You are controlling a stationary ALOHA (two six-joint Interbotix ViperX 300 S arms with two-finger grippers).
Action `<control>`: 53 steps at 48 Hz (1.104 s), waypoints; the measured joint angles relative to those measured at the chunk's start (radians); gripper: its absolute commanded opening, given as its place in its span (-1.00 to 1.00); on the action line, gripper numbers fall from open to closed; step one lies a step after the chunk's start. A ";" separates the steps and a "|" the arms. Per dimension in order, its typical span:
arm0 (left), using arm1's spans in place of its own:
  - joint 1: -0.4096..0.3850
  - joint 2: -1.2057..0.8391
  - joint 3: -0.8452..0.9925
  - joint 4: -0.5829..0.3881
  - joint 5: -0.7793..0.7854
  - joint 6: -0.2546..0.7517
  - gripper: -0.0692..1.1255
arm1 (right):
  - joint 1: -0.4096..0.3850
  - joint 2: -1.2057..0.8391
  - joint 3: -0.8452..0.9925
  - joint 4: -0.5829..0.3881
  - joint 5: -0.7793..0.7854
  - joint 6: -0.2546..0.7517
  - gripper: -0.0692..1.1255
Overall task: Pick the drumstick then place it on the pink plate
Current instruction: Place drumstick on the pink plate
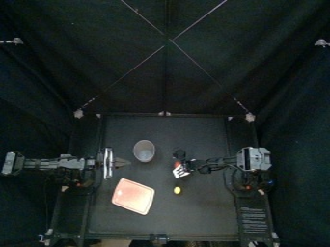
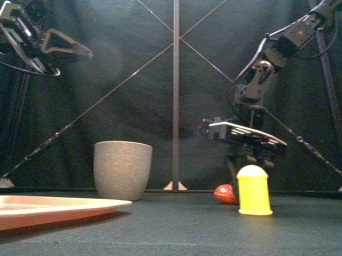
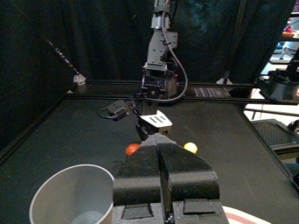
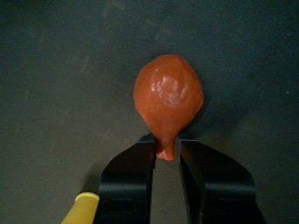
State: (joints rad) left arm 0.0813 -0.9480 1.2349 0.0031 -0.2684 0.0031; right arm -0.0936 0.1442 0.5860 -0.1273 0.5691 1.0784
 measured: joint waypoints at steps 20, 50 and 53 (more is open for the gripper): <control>0.002 0.000 0.003 0.003 0.000 0.002 -0.79 | 0.083 -0.044 -0.071 -0.052 0.009 -0.008 -0.13; 0.002 0.000 0.003 0.026 -0.003 0.002 -0.79 | 0.275 0.141 -0.411 -0.123 -0.041 -0.011 -0.13; 0.002 0.000 0.003 0.028 -0.008 0.003 -0.79 | 0.285 0.178 -0.451 -0.127 -0.052 -0.012 -0.12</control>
State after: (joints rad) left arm 0.0828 -0.9480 1.2379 0.0307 -0.2761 0.0061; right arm 0.1917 0.3221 0.1350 -0.2546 0.5170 1.0661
